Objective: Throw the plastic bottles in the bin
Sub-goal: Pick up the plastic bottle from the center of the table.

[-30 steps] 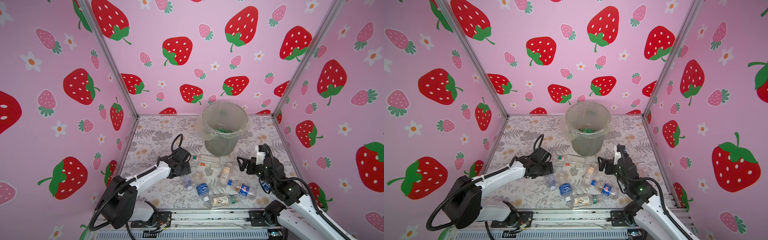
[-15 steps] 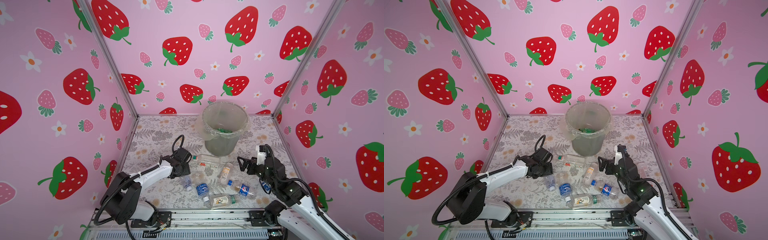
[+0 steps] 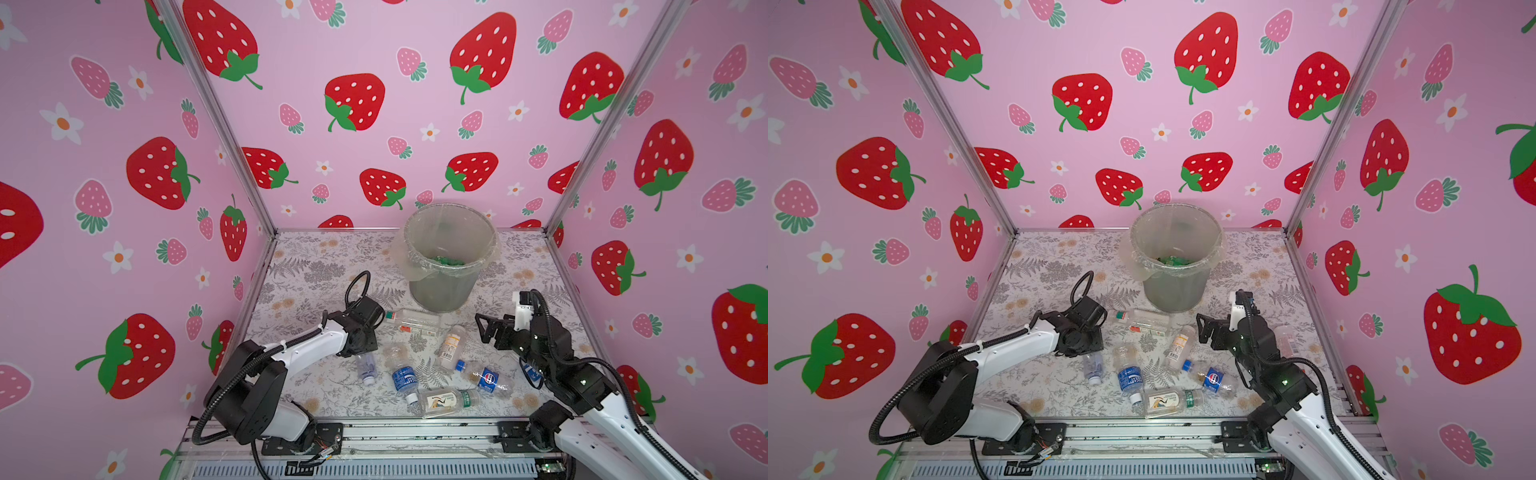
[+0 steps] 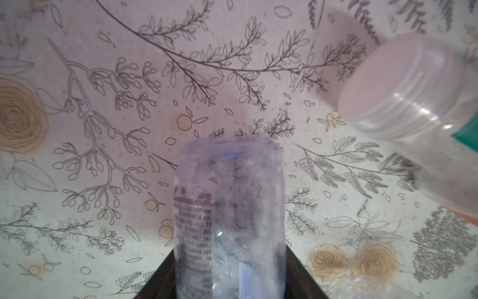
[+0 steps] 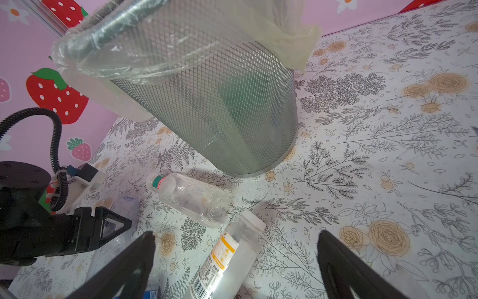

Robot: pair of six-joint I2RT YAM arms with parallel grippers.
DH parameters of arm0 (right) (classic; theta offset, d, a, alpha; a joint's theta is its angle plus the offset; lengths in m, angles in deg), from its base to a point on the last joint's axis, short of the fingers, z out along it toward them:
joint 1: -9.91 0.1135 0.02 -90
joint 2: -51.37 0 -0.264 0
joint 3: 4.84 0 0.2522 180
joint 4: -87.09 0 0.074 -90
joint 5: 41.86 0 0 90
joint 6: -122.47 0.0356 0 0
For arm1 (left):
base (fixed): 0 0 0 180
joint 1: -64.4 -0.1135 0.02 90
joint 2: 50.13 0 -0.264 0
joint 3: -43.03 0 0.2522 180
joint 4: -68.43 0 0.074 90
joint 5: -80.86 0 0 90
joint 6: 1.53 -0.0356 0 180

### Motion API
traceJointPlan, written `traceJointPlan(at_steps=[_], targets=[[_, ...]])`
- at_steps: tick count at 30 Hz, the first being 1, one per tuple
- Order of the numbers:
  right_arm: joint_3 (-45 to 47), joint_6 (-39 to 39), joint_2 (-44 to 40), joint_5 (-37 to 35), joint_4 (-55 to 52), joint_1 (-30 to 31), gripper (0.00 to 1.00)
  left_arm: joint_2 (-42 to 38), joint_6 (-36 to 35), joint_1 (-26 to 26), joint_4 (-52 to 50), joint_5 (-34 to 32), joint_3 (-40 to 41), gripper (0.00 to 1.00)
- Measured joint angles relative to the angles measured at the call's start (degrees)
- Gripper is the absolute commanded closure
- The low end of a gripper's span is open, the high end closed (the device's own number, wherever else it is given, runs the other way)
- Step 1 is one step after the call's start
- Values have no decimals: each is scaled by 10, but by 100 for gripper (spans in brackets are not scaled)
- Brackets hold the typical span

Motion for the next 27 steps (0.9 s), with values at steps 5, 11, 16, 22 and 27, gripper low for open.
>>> traceJointPlan(at_steps=[5,11,16,22,27], targets=[[0,0,0,0,0,0,1,-12,1,0,-8,-2,0,46],[0,1,0,0,0,0,1,-31,-5,0,-19,-2,-5,47],[0,4,1,0,0,0,1,-46,-13,0,-33,-3,-18,47],[0,9,5,0,1,0,1,-84,-22,0,-48,-6,-32,47],[0,10,8,0,1,0,1,-125,-30,-5,-57,-7,-44,47]])
